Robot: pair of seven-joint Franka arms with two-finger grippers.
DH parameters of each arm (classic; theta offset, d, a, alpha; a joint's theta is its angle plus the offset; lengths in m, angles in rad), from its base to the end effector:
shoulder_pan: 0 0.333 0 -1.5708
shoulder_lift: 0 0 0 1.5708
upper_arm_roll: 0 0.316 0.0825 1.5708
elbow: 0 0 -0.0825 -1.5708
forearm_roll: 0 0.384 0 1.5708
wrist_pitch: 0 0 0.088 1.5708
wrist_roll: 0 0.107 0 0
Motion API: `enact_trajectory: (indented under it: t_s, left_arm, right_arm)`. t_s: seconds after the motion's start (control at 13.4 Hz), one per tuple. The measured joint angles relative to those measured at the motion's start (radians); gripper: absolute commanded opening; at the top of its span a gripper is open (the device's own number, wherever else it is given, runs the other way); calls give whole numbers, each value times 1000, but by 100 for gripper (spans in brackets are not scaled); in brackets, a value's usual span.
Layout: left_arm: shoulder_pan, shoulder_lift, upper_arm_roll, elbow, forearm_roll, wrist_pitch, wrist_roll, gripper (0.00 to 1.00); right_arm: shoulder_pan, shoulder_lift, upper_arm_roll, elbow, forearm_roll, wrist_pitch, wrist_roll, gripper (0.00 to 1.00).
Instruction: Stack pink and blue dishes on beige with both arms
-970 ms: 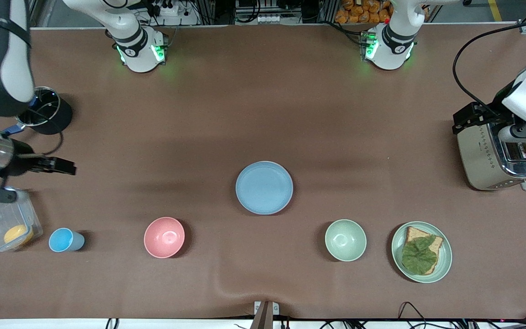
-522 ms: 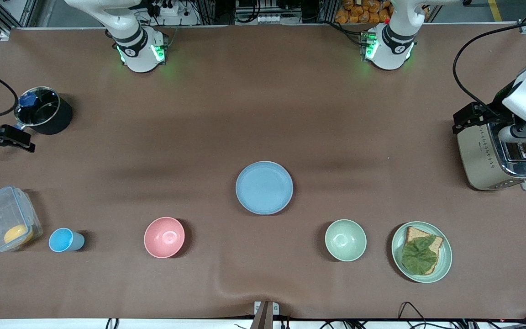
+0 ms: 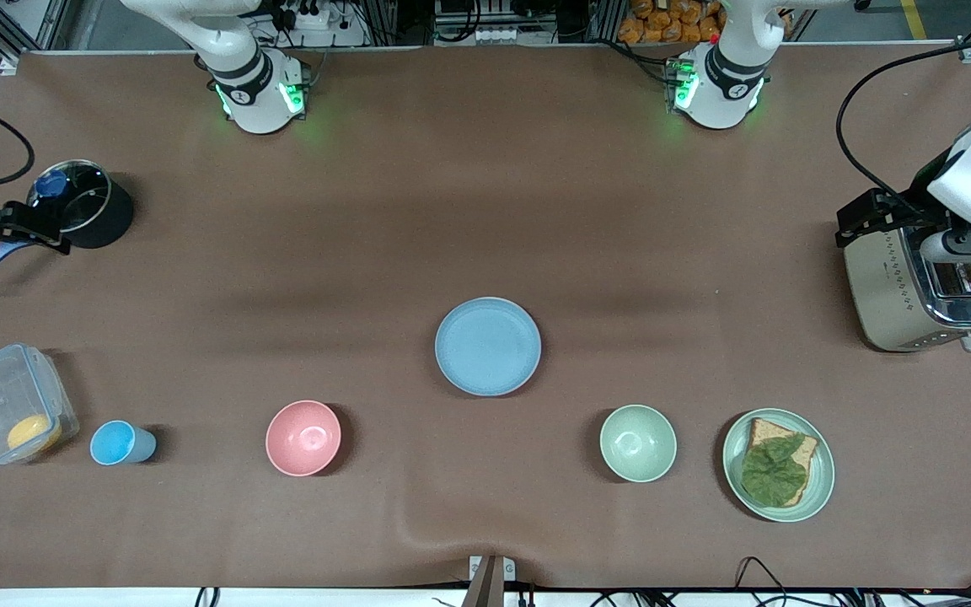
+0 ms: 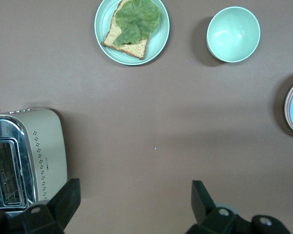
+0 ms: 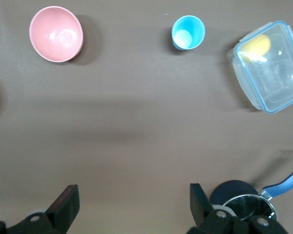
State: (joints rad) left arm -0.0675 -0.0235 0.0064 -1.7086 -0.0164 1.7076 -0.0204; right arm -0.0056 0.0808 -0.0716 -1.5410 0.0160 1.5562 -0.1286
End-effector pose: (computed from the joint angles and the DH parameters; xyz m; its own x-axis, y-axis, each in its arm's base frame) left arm 0.5552 -0.0355 0.5840 0.9990 -0.0384 0.0221 -0.0388 -0.9991 0.0169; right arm 0.5747 -0.0411 0.5917 0.9966 0.0516 -0.0635 0.0505 -0.9986 -0.0185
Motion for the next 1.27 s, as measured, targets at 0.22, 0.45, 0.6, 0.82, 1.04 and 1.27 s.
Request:
enact_trajectory:
  t_s: [0.22, 0.45, 0.6, 0.82, 1.04, 1.27]
  left_arm:
    - [1, 5, 4, 3, 0, 0, 0, 100]
    - [1, 9, 5, 7, 0, 0, 0, 100]
    - [2, 12, 5, 13, 0, 0, 0, 100]
    - [3, 16, 5, 19, 0, 0, 0, 100]
    - [3, 21, 5, 30, 0, 0, 0, 100]
    - [3, 27, 5, 32, 0, 0, 0, 100]
  right_arm:
    - [0, 0, 19, 0, -2, -2, 12, 100]
    - [-2, 0, 19, 0, -3, -3, 12, 100]
    - [-2, 0, 19, 0, -4, -3, 12, 100]
    - [-2, 0, 19, 0, -4, -3, 12, 100]
    - [-2, 0, 20, 0, -4, -13, 15, 100]
    - [-2, 0, 20, -1, -4, -22, 18, 100]
